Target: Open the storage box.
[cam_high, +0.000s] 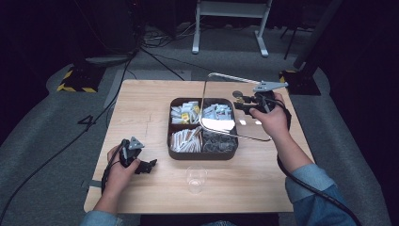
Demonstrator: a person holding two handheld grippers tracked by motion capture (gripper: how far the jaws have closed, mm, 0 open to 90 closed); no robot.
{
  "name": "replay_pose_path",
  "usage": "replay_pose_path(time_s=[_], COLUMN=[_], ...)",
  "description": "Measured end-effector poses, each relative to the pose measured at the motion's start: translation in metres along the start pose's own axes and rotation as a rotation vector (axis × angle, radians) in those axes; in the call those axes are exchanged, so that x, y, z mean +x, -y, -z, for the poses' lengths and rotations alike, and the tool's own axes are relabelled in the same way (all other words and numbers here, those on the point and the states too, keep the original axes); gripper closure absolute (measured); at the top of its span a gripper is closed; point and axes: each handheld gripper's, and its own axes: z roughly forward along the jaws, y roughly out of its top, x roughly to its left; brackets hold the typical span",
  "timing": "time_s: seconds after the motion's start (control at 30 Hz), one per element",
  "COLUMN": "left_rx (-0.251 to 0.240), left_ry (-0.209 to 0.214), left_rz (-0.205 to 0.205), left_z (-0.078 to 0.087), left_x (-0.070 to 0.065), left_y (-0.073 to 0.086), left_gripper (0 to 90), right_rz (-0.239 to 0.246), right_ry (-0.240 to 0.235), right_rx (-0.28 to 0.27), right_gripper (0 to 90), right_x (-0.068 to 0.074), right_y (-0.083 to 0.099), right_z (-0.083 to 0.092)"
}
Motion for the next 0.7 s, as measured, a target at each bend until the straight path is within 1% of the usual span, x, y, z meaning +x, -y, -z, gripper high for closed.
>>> replay_pose_path(time_s=[0.03, 0.07, 0.1, 0.2, 0.23, 0.27, 0.33, 0.37, 0.4, 0.43, 0.47, 0.5, 0.53, 0.6, 0.63, 0.67, 0.7], left_rx=[0.000, 0.000, -0.004, 0.000, 0.000, 0.000, -0.001, -0.001, -0.001, -0.001, 0.000, 0.000, -0.001, -0.001, -0.001, -0.001, -0.001], left_ry=[-0.003, -0.003, -0.010, -0.013, -0.013, -0.013, -0.013, -0.013, -0.013, -0.013, -0.013, -0.013, -0.013, -0.013, -0.013, -0.013, -0.013], left_rz=[0.005, 0.005, 0.007, 0.006, 0.006, 0.006, 0.007, 0.007, 0.006, 0.006, 0.006, 0.006, 0.007, 0.007, 0.007, 0.007, 0.007], left_z=[0.000, 0.000, 0.000, 0.000, 0.000, 0.000, 0.000, 0.000, 0.000, 0.000, 0.000, 0.000, 0.000, 0.000, 0.000, 0.000, 0.000], left_x=[-0.001, -0.001, -0.002, -0.002, -0.002, -0.002, -0.002, -0.002, -0.002, -0.002, -0.002, -0.002, -0.002, -0.002, -0.002, -0.002, -0.002], left_y=[0.000, 0.000, 0.000, 0.000, 0.000, 0.000, 0.000, 0.000, 0.000, 0.000, 0.000, 0.000, 0.000, 0.000, 0.000, 0.000, 0.000], left_gripper=[0.2, 0.2, 0.3, 0.5, 0.6, 0.6, 0.5, 0.6, 0.6, 0.6, 0.5, 0.5, 0.6, 0.6, 0.5, 0.5, 0.6], right_rz=[-0.012, -0.012, -0.023, -0.036, -0.036, -0.047, -0.050, -0.057, -0.057, -0.067, -0.074, -0.074, -0.087, -0.095, -0.119, -0.119, -0.127], right_ry=[0.010, 0.010, 0.019, 0.041, 0.041, 0.059, 0.066, 0.088, 0.088, 0.109, 0.118, 0.118, 0.135, 0.139, 0.157, 0.157, 0.164], right_rx=[0.005, 0.005, 0.005, 0.005, 0.005, 0.016, 0.017, 0.023, 0.023, 0.026, 0.032, 0.032, 0.043, 0.047, 0.050, 0.050, 0.050], right_gripper=[58.7, 58.7, 58.7, 58.7, 58.7, 58.7, 58.6, 58.7, 58.7, 58.7, 58.7, 58.7, 58.7, 58.6, 58.7, 58.7, 58.7], right_x=[-0.007, -0.007, -0.014, -0.024, -0.024, -0.030, -0.033, -0.041, -0.041, -0.048, -0.051, -0.051, -0.058, -0.060, -0.068, -0.068, -0.071], right_y=[0.004, 0.004, 0.008, 0.014, 0.014, 0.018, 0.019, 0.024, 0.024, 0.029, 0.032, 0.032, 0.039, 0.042, 0.050, 0.050, 0.054], right_z=[0.005, 0.005, 0.010, 0.016, 0.016, 0.022, 0.023, 0.030, 0.030, 0.035, 0.037, 0.037, 0.041, 0.043, 0.047, 0.047, 0.049])
